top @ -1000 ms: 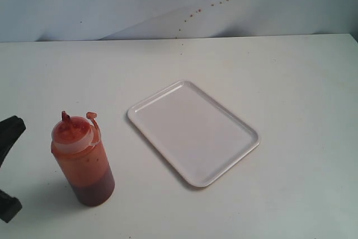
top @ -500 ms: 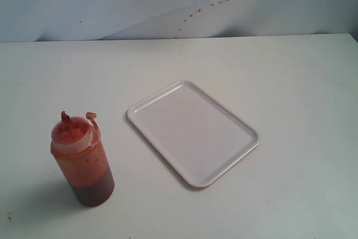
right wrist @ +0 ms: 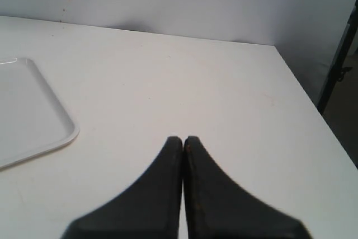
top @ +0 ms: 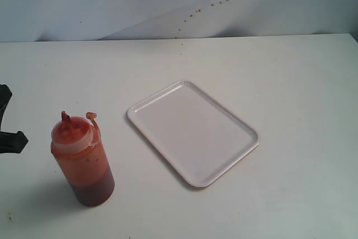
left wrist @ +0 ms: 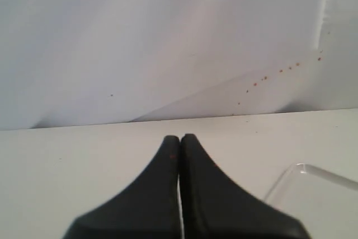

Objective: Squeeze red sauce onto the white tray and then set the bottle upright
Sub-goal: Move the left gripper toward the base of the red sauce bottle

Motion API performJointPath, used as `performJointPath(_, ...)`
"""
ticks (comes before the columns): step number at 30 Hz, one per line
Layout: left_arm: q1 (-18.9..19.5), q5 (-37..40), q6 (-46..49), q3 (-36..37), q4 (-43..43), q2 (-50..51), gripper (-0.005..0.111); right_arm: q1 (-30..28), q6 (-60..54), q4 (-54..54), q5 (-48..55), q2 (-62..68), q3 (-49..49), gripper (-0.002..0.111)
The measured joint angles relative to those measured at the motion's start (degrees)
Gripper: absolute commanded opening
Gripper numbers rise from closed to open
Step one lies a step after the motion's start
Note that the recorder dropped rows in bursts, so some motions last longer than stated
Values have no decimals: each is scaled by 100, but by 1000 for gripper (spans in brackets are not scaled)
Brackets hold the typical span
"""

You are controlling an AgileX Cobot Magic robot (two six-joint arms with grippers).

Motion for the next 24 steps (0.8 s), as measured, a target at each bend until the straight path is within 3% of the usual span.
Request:
performJointPath(5, 0, -29, 238, -6, -475, 72, 0, 0, 0, 0, 0, 0, 0, 0)
performJointPath(16, 0, 478, 811, 290, 39, 89, 0, 0, 0, 0, 0, 0, 0, 0)
performJointPath(24, 0, 2063, 392, 290, 1070, 89, 0, 0, 0, 0, 0, 0, 0, 0)
